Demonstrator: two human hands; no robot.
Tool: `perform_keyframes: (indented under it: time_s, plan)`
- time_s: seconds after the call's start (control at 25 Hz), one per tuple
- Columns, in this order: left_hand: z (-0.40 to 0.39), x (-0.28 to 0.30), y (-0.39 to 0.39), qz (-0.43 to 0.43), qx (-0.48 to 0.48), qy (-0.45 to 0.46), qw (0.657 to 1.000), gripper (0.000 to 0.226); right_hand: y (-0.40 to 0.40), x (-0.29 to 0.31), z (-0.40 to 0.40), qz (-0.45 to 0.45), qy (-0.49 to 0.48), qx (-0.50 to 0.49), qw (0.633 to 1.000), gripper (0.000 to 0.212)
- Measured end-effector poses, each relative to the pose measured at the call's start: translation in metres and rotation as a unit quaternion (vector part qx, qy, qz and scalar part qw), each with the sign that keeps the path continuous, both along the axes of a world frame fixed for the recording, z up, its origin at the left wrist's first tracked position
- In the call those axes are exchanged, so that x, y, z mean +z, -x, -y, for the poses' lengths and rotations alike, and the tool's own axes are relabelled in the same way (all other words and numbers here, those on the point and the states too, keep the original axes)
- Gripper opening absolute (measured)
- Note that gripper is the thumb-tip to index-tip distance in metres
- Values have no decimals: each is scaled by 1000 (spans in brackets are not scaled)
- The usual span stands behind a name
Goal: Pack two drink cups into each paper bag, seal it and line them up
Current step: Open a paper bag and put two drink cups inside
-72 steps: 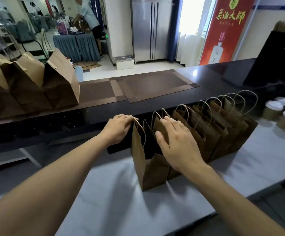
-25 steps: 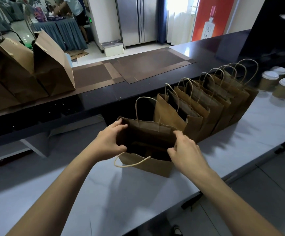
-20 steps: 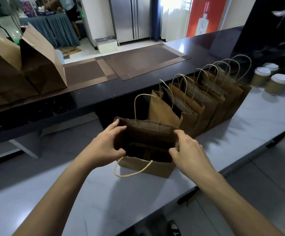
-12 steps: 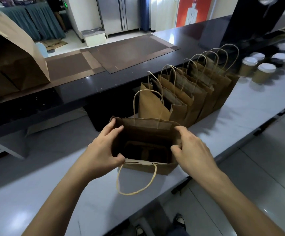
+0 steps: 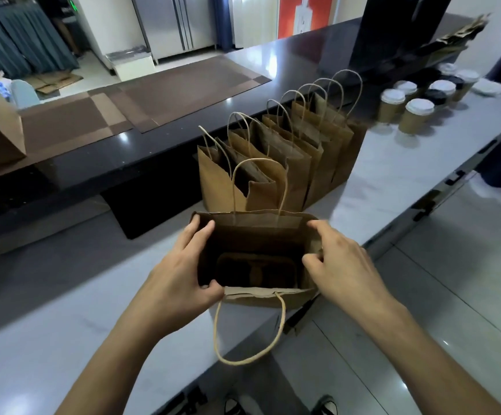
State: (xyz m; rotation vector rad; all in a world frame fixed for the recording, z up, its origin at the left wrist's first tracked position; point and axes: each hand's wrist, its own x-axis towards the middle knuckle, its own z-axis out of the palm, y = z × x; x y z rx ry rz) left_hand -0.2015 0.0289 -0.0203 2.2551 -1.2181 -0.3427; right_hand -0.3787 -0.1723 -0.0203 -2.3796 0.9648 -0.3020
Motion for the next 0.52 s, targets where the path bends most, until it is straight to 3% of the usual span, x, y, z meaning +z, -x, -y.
perform_keyframes:
  time_s: [0.52]
  plan:
    - [128,2,93,-8,-42,-19,999,100,110,0,107,-12,-11,-60,998,57]
